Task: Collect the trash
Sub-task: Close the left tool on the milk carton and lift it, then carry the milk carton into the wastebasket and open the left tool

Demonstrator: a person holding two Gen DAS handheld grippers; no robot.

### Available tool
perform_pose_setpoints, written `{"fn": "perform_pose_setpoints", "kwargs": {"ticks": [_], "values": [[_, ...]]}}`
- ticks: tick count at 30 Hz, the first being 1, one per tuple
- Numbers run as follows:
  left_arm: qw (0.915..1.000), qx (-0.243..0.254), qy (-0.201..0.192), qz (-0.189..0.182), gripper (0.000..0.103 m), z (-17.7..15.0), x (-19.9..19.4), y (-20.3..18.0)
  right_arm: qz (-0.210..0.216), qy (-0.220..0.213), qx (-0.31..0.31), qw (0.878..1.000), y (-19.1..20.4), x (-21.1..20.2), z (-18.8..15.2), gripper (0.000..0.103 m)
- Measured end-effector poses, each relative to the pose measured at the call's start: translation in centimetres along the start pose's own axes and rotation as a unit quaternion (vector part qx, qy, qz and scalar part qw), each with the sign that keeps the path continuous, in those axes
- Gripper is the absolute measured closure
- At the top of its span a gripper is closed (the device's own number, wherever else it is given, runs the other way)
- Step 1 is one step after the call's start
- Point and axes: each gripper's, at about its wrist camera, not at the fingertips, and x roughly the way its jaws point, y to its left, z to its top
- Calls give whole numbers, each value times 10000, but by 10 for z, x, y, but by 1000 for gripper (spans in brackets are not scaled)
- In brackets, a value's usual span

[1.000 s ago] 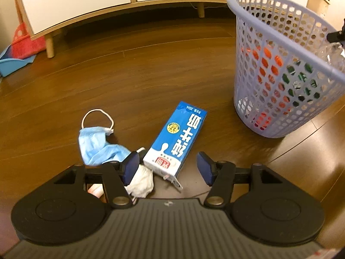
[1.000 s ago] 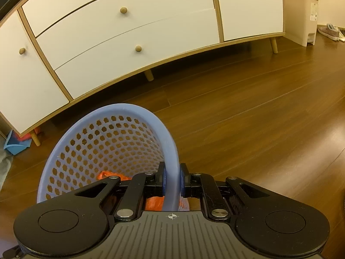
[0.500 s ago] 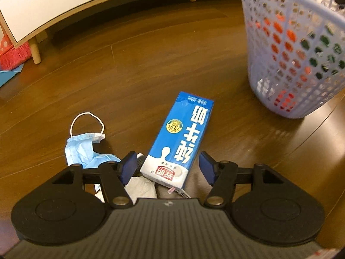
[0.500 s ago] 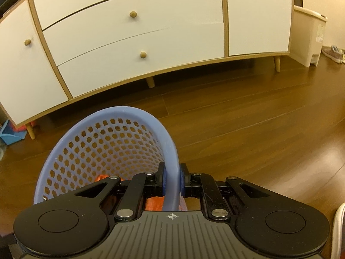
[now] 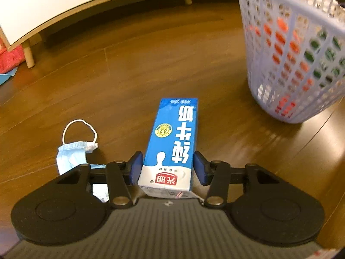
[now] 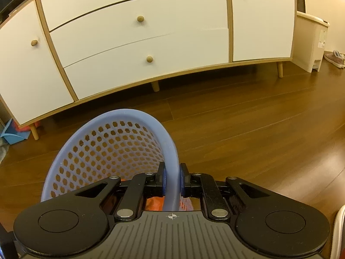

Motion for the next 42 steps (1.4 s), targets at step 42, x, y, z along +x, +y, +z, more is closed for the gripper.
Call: {"fn": "perform_pose_setpoints", "kwargs": {"ticks": [42], "values": [[9802, -229, -1819, -751, 59, 79, -169, -44, 220, -129, -741, 9969, 49, -16, -7, 95]]}}
